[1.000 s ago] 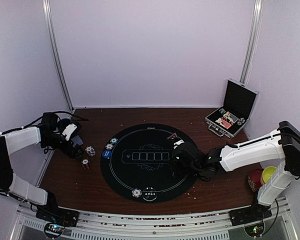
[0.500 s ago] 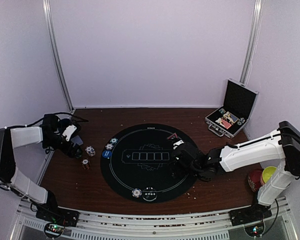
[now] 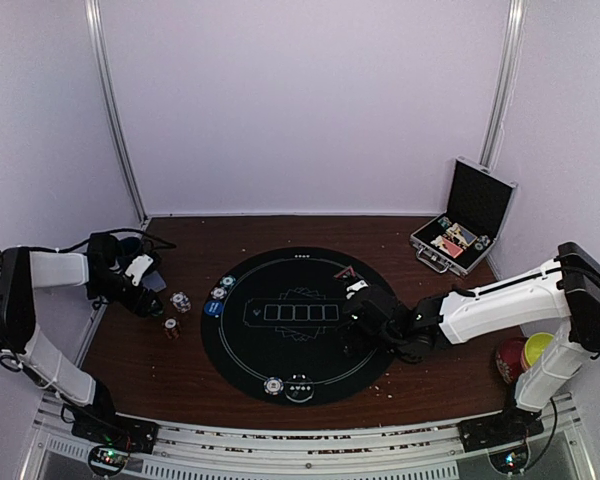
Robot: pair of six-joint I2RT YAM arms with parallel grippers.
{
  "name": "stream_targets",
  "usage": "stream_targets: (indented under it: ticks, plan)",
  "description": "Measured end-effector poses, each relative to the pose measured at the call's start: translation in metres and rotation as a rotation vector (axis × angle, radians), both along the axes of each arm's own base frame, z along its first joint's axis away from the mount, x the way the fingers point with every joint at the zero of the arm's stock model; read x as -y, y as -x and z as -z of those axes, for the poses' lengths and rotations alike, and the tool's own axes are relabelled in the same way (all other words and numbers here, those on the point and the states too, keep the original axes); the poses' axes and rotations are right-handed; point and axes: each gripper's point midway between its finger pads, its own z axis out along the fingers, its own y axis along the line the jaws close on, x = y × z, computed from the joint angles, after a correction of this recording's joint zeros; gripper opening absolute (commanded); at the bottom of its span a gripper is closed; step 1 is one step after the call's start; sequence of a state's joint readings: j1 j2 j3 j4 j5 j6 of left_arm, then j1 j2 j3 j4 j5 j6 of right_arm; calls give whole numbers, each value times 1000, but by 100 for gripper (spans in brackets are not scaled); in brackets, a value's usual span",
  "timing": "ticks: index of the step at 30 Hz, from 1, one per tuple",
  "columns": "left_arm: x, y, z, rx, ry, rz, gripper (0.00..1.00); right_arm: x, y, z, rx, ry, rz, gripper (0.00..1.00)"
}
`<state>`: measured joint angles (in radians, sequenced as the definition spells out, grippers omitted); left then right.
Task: Distribute texas hold em gaming equipment
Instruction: Pick up the poker chip from the pile of poker chips.
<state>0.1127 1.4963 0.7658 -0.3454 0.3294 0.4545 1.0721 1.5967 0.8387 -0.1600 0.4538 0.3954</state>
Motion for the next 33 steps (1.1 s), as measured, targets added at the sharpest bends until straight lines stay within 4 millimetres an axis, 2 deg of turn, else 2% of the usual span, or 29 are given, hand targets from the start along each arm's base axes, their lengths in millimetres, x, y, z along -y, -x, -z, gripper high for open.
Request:
stream_targets:
  ticks: [15, 26, 33]
  plan:
    - [-3, 0, 3, -2, -4, -8, 47, -1, 1, 0, 0, 0, -5, 100]
    - [-4, 1, 2, 2, -11, -13, 27, -2, 2, 0, 1, 2, -7, 100]
    - [-4, 2, -4, 18, -15, -14, 23, -2, 3, 0, 1, 3, -11, 100]
